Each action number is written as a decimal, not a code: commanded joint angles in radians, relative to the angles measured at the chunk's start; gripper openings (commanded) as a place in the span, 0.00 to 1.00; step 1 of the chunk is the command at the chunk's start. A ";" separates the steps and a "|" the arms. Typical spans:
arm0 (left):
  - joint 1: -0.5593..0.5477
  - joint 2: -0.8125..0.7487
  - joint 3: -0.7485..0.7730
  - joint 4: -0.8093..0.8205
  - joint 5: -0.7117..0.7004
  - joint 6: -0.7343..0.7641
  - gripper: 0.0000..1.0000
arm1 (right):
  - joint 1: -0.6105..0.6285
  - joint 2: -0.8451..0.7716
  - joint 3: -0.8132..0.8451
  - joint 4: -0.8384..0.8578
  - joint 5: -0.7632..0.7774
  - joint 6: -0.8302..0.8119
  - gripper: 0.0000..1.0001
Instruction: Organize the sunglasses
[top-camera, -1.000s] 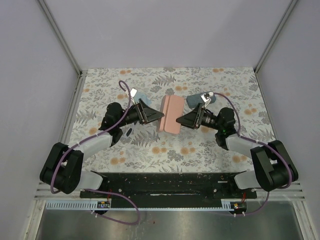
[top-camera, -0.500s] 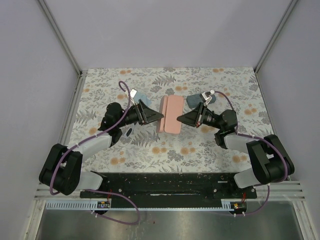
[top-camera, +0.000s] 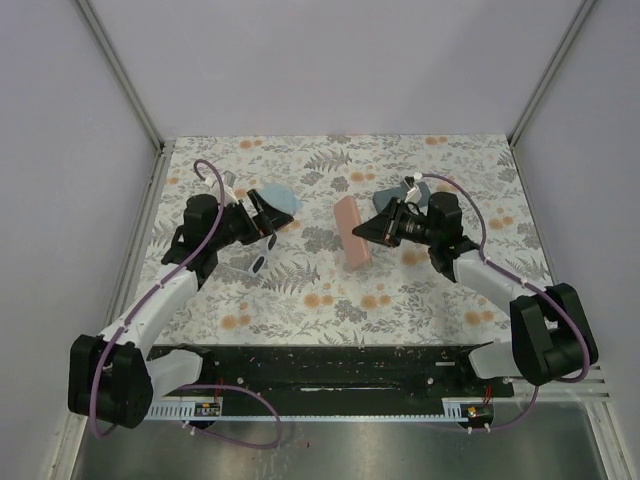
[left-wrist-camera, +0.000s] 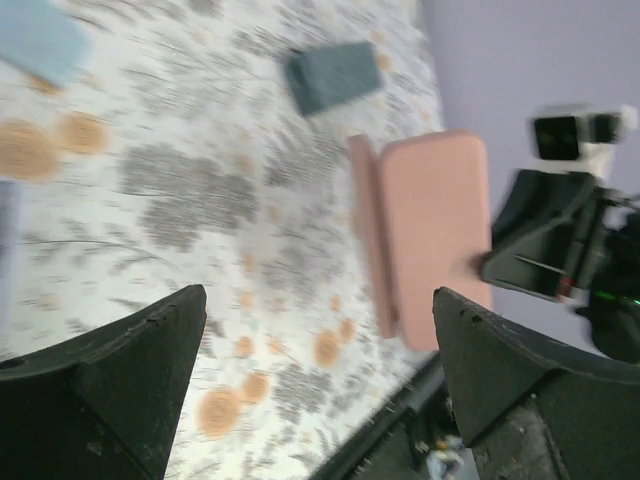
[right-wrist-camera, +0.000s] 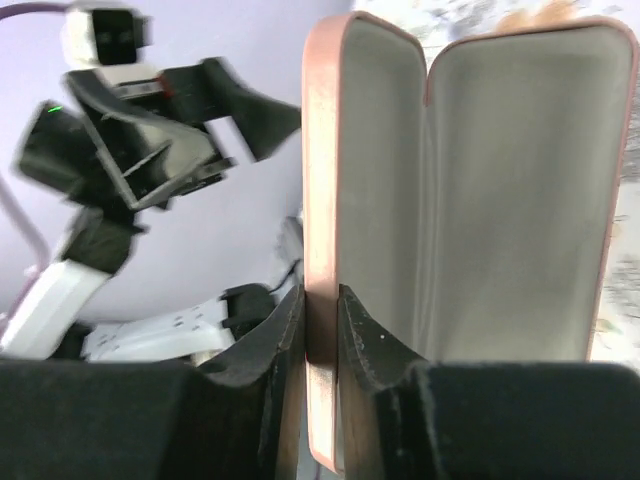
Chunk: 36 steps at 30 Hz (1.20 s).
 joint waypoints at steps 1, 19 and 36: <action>0.016 -0.034 0.097 -0.328 -0.333 0.197 0.99 | 0.016 -0.012 0.203 -0.537 0.212 -0.336 0.00; 0.053 0.468 0.461 -0.385 -0.622 0.185 0.99 | 0.303 0.397 0.614 -0.971 0.711 -0.511 0.44; 0.088 0.900 0.843 -0.473 -0.562 0.148 0.70 | 0.294 0.233 0.600 -0.926 0.552 -0.523 0.69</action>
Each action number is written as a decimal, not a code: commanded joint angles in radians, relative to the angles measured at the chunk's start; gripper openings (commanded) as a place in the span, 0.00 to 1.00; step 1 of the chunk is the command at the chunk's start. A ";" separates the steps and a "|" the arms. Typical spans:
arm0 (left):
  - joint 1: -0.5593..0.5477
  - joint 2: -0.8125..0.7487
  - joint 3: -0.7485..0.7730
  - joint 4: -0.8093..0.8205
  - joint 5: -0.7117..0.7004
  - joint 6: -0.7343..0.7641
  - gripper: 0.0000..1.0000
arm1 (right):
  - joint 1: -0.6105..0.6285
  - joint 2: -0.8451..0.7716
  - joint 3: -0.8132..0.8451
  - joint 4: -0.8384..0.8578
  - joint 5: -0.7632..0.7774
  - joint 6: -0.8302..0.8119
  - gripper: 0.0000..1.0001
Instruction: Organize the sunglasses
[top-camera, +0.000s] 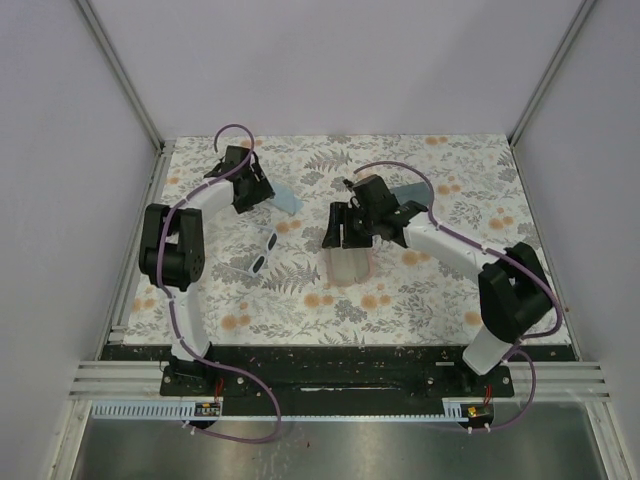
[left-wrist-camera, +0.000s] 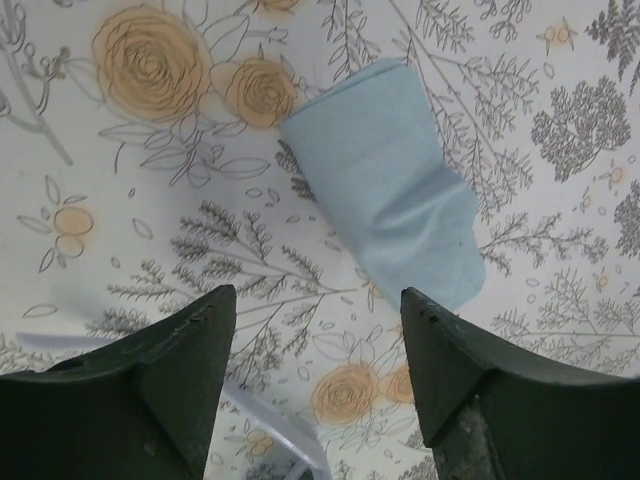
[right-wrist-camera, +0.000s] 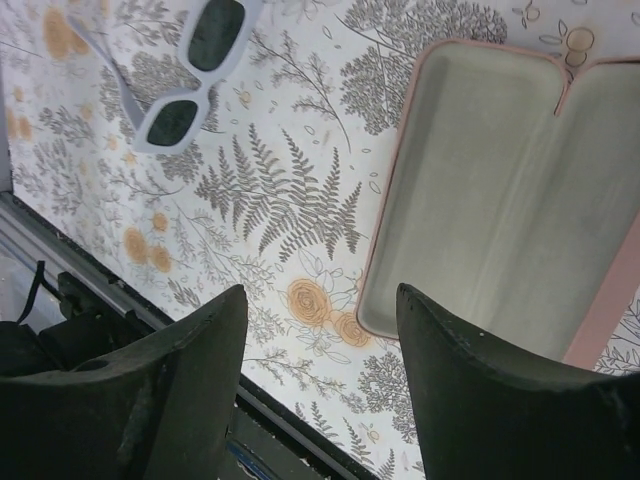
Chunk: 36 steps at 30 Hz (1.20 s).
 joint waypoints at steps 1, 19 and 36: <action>0.007 0.078 0.130 -0.008 0.022 -0.019 0.67 | -0.014 -0.100 0.003 0.027 -0.005 -0.016 0.68; -0.001 0.365 0.449 -0.199 0.021 0.019 0.24 | -0.078 -0.264 -0.095 0.073 -0.021 0.017 0.63; -0.102 0.236 0.344 -0.184 0.220 0.197 0.00 | -0.117 -0.350 -0.172 0.083 -0.034 0.037 0.61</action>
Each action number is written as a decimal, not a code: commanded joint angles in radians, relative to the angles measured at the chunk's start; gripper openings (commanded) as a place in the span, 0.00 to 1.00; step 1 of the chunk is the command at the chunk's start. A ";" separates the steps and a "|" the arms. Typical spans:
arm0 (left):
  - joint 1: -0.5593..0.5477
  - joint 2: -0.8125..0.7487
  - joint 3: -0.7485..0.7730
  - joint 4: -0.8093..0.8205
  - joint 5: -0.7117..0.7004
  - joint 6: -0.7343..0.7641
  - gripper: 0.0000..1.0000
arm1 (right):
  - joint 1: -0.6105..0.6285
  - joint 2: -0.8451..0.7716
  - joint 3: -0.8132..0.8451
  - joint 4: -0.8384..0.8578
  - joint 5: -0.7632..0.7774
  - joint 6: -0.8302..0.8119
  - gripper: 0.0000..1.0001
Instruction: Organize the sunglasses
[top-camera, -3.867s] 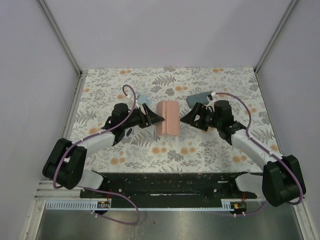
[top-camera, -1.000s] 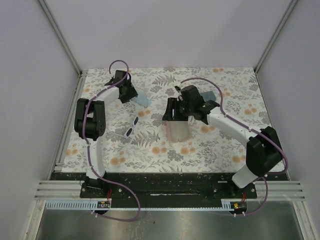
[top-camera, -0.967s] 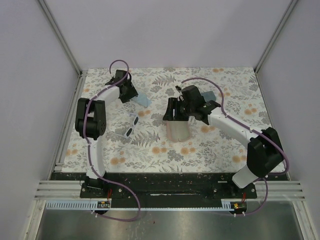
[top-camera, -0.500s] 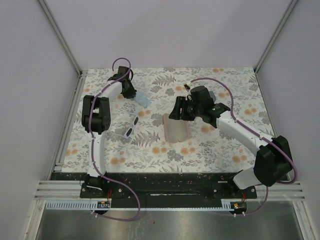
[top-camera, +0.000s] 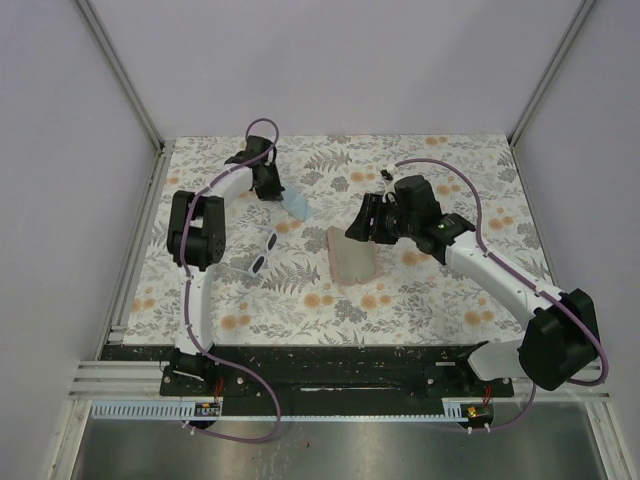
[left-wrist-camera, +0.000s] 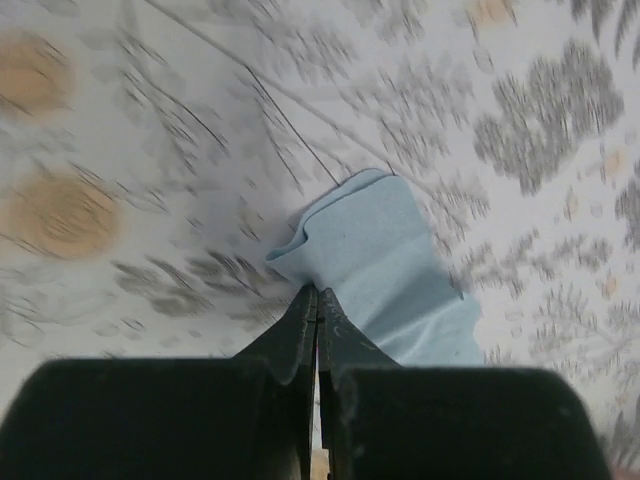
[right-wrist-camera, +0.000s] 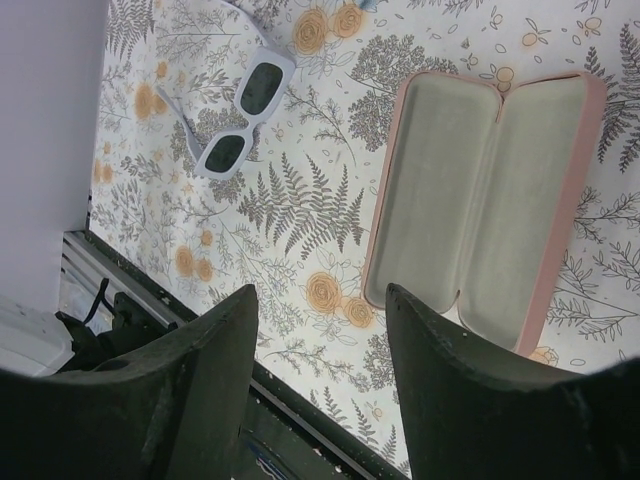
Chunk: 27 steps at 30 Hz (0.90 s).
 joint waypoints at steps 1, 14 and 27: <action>-0.085 -0.169 -0.156 0.031 0.134 0.047 0.00 | -0.018 -0.008 -0.003 0.020 -0.014 0.010 0.61; -0.188 -0.752 -0.650 0.185 0.162 0.035 0.00 | -0.048 0.002 -0.052 -0.003 -0.046 -0.009 0.62; -0.404 -1.069 -0.946 0.188 0.209 -0.004 0.00 | -0.048 0.154 -0.006 -0.099 0.251 -0.073 0.67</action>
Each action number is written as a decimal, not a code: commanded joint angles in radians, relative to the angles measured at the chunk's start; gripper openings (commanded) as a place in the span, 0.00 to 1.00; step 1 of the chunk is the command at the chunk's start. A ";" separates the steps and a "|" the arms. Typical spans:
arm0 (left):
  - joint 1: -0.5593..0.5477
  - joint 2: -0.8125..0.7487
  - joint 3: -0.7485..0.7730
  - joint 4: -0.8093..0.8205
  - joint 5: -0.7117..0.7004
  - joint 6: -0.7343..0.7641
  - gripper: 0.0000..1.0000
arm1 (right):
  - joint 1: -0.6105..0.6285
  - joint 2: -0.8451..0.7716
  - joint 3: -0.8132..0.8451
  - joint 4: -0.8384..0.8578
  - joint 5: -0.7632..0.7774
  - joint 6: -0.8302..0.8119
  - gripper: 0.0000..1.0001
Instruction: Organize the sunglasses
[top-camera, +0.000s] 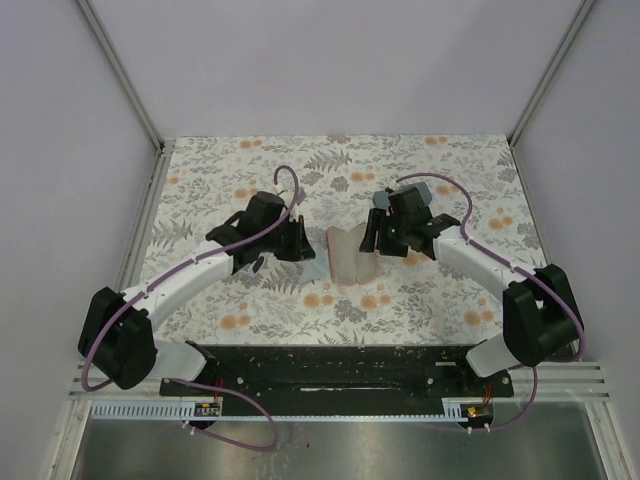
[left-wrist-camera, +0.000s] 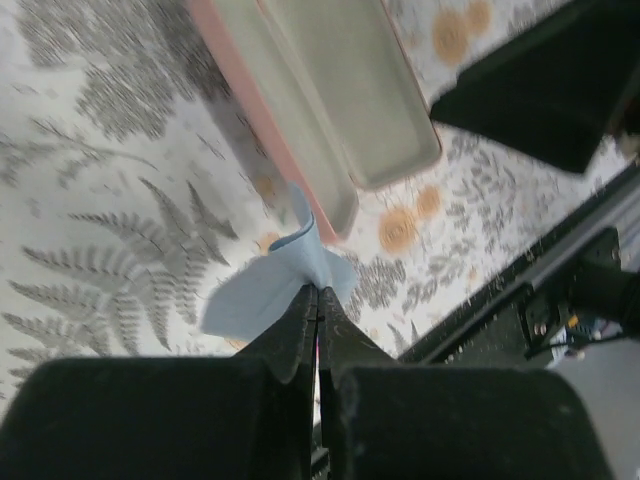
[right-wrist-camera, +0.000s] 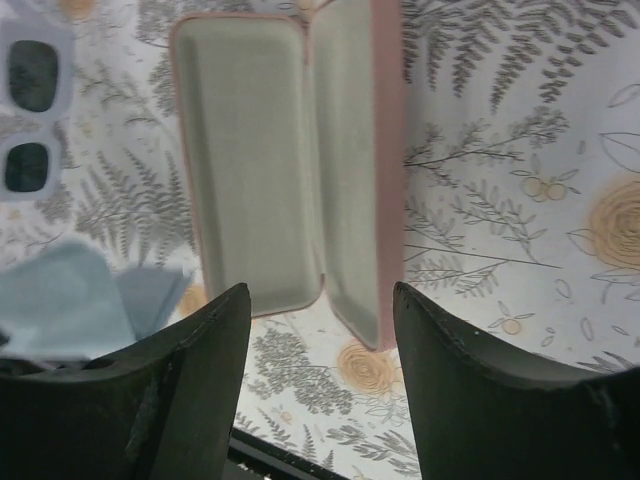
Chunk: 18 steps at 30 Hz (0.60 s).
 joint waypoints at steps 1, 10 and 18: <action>-0.046 -0.122 -0.091 0.030 0.023 -0.030 0.00 | -0.004 0.048 0.061 -0.044 0.145 -0.070 0.67; -0.063 -0.250 -0.249 0.080 0.123 -0.054 0.00 | -0.004 0.218 0.132 -0.039 0.153 -0.098 0.59; -0.071 -0.255 -0.298 0.129 0.192 -0.056 0.00 | -0.004 0.373 0.288 -0.003 0.091 -0.039 0.18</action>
